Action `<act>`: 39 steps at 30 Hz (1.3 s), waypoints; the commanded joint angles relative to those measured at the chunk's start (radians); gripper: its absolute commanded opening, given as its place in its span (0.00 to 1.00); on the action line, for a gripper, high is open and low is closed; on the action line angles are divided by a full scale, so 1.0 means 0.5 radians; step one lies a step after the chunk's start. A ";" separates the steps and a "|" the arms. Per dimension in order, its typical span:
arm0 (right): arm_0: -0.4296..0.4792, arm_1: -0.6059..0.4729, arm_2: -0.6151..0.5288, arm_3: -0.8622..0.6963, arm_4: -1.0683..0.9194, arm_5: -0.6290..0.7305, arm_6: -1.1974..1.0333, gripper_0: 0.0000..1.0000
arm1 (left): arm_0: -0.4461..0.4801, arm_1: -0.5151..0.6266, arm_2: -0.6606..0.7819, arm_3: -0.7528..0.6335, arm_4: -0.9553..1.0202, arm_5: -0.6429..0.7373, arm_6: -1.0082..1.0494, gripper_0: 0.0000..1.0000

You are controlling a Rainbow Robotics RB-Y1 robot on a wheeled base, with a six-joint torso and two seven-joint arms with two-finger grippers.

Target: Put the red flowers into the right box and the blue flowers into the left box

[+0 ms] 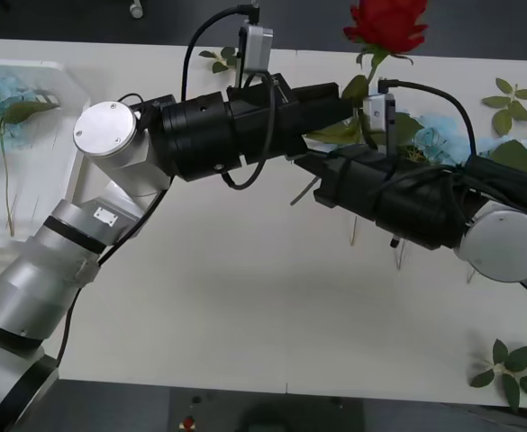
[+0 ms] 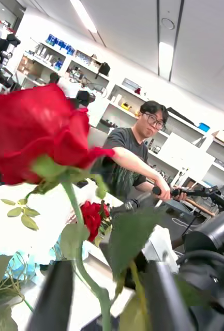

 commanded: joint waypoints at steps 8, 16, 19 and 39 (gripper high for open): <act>0.062 -0.482 0.003 -0.145 -0.133 -0.193 0.114 0.00 | -0.008 0.025 0.074 -0.087 0.076 0.006 -0.068 1.00; 0.129 -1.311 -0.010 -0.175 -0.716 -0.085 0.114 0.00 | -0.005 0.120 0.145 -0.102 0.165 0.021 -0.068 1.00; 0.129 -1.553 -0.077 -0.056 -0.943 0.129 0.111 0.00 | -0.005 0.182 0.148 -0.102 0.248 0.021 -0.068 1.00; 0.126 -1.525 -0.451 1.561 -0.520 1.608 0.261 0.00 | 0.201 1.228 0.145 -0.053 -0.188 0.024 0.295 1.00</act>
